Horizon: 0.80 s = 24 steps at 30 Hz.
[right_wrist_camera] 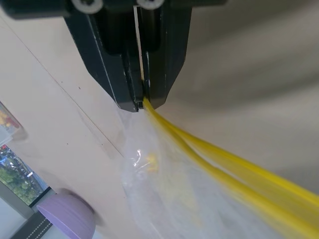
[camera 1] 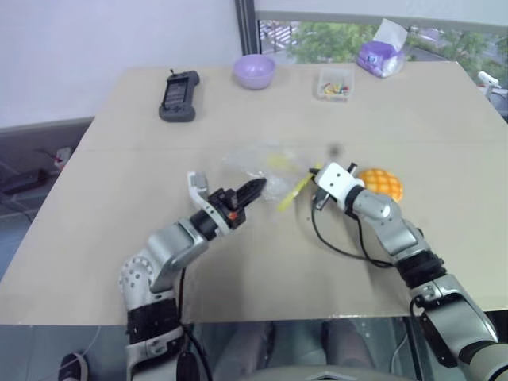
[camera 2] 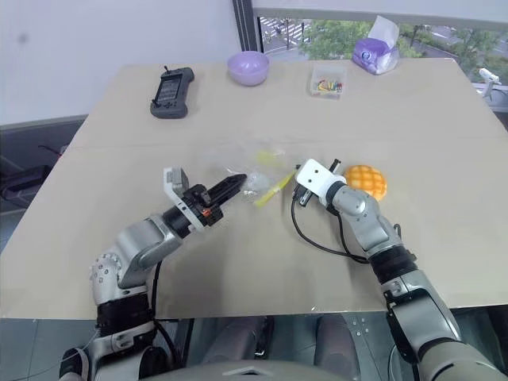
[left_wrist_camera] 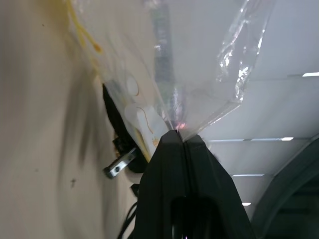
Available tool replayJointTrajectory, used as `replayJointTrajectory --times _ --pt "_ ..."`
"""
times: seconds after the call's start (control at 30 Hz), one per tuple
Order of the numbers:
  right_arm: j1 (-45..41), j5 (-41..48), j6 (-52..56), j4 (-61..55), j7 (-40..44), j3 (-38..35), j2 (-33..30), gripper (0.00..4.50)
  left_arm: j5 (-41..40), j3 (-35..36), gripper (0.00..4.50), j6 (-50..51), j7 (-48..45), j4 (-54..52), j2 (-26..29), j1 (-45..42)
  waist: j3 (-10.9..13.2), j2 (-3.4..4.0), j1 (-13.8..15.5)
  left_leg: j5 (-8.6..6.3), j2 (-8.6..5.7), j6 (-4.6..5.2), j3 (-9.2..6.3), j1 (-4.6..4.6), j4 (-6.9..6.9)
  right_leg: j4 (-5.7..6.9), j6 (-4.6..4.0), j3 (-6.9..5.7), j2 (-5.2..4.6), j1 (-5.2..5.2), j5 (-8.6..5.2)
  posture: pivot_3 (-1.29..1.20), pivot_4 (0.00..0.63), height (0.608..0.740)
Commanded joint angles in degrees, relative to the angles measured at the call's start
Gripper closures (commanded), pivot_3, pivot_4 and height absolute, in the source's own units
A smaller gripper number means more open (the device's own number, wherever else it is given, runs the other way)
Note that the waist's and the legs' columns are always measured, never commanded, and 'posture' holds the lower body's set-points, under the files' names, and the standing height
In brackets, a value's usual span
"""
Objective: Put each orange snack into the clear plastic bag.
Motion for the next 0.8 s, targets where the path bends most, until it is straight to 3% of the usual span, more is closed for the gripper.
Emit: replayJointTrajectory --times 0.03,0.13,0.23,0.27,0.37,0.5,0.8 --pt "-1.49 -0.56 3.00 -3.80 -0.05 -1.99 -1.14 4.45 -0.23 -1.36 4.50 -1.32 -2.20 -1.61 6.44 -0.09 0.00 0.00 -0.06 0.00 0.01 0.00 0.00 0.00 -0.01 0.00 0.00 0.01 0.01 -0.01 0.00 0.00 0.150 0.740" --pt "-2.91 -4.92 7.31 -7.91 0.69 0.21 -2.05 4.50 6.96 -0.93 3.87 -3.02 -8.96 -1.42 10.35 -1.58 0.01 0.01 0.02 0.00 0.02 -0.01 0.03 -0.01 -0.03 0.00 -0.01 0.06 0.03 -0.06 0.00 0.00 0.150 0.740" --pt "-4.45 -9.38 7.24 -10.35 -0.84 1.72 -2.64 4.50 15.00 -1.94 2.44 -3.98 -14.13 -2.54 14.98 -2.74 0.01 0.01 -0.01 0.00 0.01 -0.02 0.05 -0.03 -0.08 0.01 -0.03 0.09 0.08 -0.20 0.01 0.00 0.150 0.740" --pt "-5.02 -9.62 8.96 -11.03 -1.91 1.05 -1.61 4.50 19.39 -2.76 2.15 -3.73 -18.29 -4.11 18.10 -2.93 0.01 0.01 -0.01 0.01 0.03 -0.04 0.07 -0.03 -0.12 0.01 -0.04 0.11 0.14 -0.22 0.02 0.00 0.150 0.740" --pt "-6.99 -16.42 10.55 -13.18 -7.38 1.81 -0.78 4.50 29.72 -4.29 2.15 -3.94 -29.53 -7.59 27.23 -4.27 0.11 -0.15 -0.42 0.00 0.11 -0.18 0.15 -0.14 -0.21 0.01 -0.15 0.20 0.32 -0.41 0.07 0.00 0.150 0.740" --pt "-8.88 -19.20 15.10 -13.56 -7.47 2.95 1.61 4.50 45.27 -9.97 2.15 -10.55 -41.61 -14.19 35.34 -8.20 0.13 -0.17 -0.62 0.03 0.28 -0.24 0.24 -0.28 -0.31 0.04 -0.18 0.32 0.36 -0.67 0.08 0.00 0.150 0.740" --pt "-12.19 -22.59 21.44 -7.79 -7.66 6.42 8.26 4.50 74.58 -28.86 2.15 -24.55 -54.04 -24.94 37.30 -9.68 0.13 -0.17 -1.71 0.04 0.38 -0.25 0.42 -0.28 -0.54 -0.04 -0.21 0.48 0.40 -0.75 0.10 0.00 0.150 0.740"
